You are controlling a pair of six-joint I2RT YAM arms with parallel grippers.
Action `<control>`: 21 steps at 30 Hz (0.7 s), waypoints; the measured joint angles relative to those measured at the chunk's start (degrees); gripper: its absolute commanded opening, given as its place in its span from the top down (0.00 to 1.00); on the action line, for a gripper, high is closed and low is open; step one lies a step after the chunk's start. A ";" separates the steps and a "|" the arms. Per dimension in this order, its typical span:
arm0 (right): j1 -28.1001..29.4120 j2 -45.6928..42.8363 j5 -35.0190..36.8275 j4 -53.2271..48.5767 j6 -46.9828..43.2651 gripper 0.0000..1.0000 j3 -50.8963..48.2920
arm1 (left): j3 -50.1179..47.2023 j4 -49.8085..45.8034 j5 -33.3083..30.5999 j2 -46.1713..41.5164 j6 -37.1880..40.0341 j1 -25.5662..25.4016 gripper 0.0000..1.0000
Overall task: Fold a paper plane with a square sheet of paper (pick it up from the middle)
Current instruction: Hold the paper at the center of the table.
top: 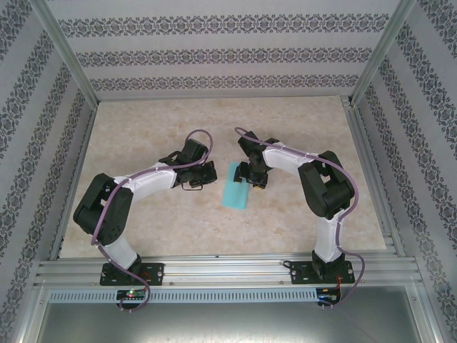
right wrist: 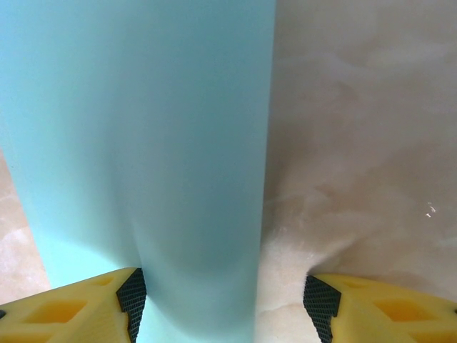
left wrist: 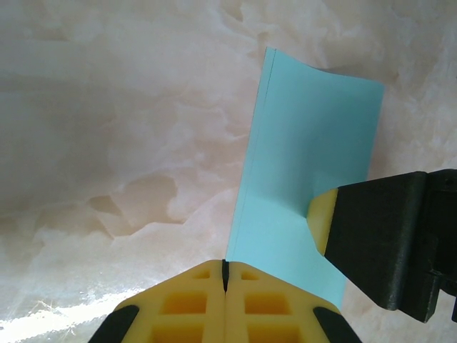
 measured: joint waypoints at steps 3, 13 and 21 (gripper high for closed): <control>0.02 0.07 -0.02 -0.07 0.00 0.32 0.20 | 0.00 0.04 1.03 0.02 0.00 0.00 0.98; 0.26 0.83 0.24 -1.27 0.00 0.30 1.31 | 0.02 0.50 4.61 1.53 -0.02 0.00 0.96; 0.48 1.05 0.76 -1.42 0.00 0.31 1.46 | 0.04 0.52 5.86 1.64 -0.02 0.00 0.95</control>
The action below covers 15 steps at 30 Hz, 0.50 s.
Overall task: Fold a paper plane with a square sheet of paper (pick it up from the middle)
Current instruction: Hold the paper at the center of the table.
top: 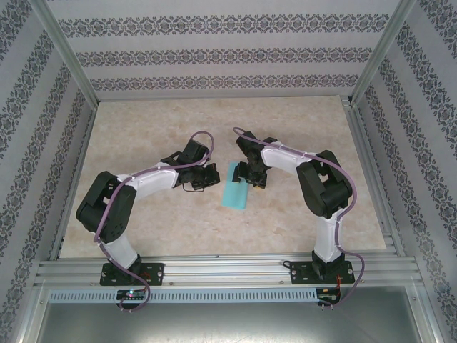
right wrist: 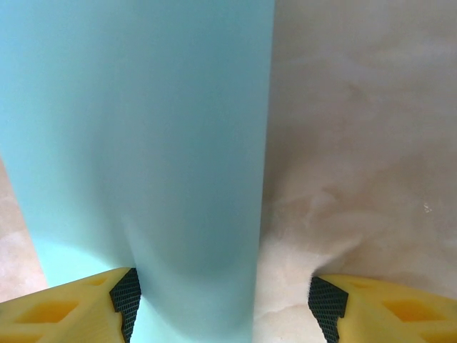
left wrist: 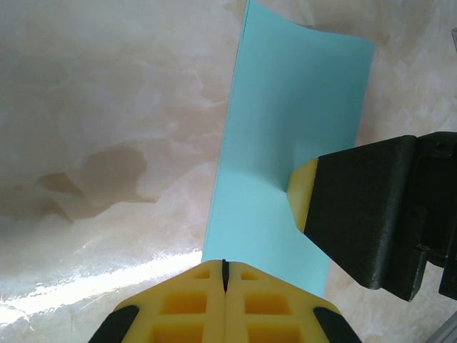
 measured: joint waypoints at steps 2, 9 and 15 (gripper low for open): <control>0.00 0.02 0.09 0.00 0.00 0.31 0.00 | 0.15 0.13 0.81 0.48 0.02 0.00 0.96; 0.00 0.04 0.11 -0.04 0.00 0.31 -0.02 | 3.45 0.79 4.50 5.53 0.09 -0.04 1.00; 0.00 0.04 0.09 -0.02 0.02 0.30 -0.02 | 7.87 0.76 6.80 9.73 0.20 -0.17 1.00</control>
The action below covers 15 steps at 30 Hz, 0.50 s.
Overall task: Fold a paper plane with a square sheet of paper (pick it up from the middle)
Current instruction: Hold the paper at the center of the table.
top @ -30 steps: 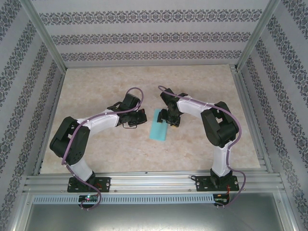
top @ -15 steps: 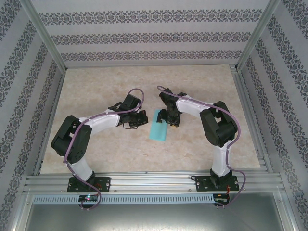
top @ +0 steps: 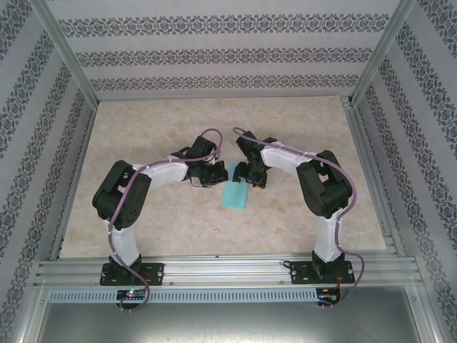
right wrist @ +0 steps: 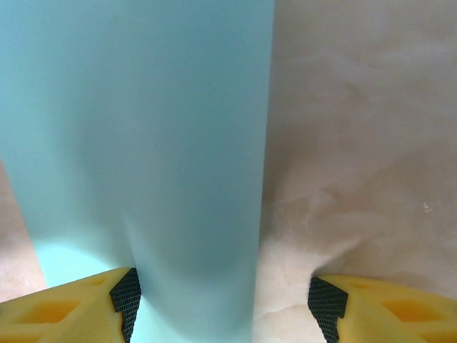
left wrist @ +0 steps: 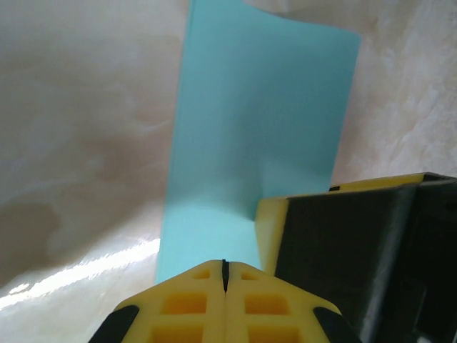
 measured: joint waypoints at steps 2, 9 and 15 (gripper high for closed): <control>0.00 0.00 0.02 0.00 0.00 0.30 0.00 | 0.90 0.00 0.20 0.79 0.00 -0.20 1.00; 0.00 0.07 0.02 0.00 0.00 0.30 0.00 | 1.95 -0.07 0.44 3.10 -0.02 -0.68 1.00; 0.00 0.09 0.00 0.00 0.00 0.30 0.02 | 2.21 -0.15 0.42 4.26 0.00 -0.70 1.00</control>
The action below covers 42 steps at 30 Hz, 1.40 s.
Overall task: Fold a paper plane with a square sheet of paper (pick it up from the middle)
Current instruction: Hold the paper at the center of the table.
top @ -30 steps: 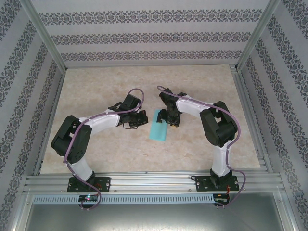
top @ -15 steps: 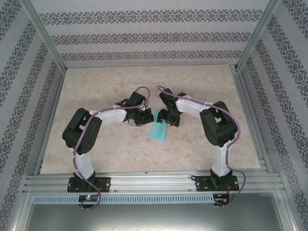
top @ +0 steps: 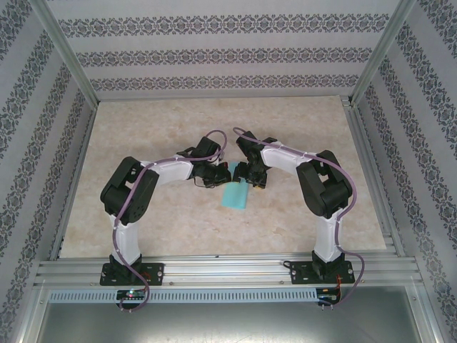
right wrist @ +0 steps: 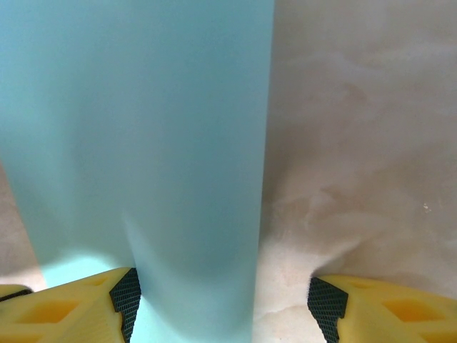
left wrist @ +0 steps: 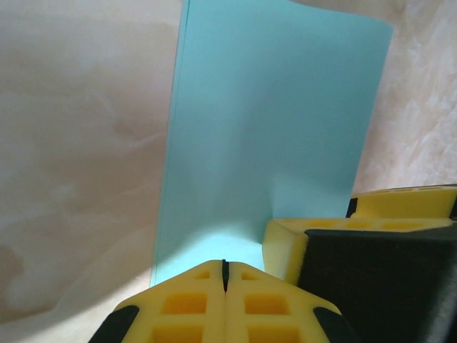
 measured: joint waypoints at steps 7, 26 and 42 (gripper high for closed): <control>0.02 0.02 0.00 0.00 0.00 0.30 0.00 | 0.35 -0.02 -0.17 2.03 -0.02 -0.02 1.00; -3.78 -11.10 -5.29 9.77 -1.20 0.29 -6.80 | 0.28 0.26 -1.51 2.03 0.00 -0.35 1.00; -3.39 -13.22 -12.50 23.87 3.21 0.67 -16.41 | 0.48 0.07 -1.57 2.03 1.57 -0.35 1.00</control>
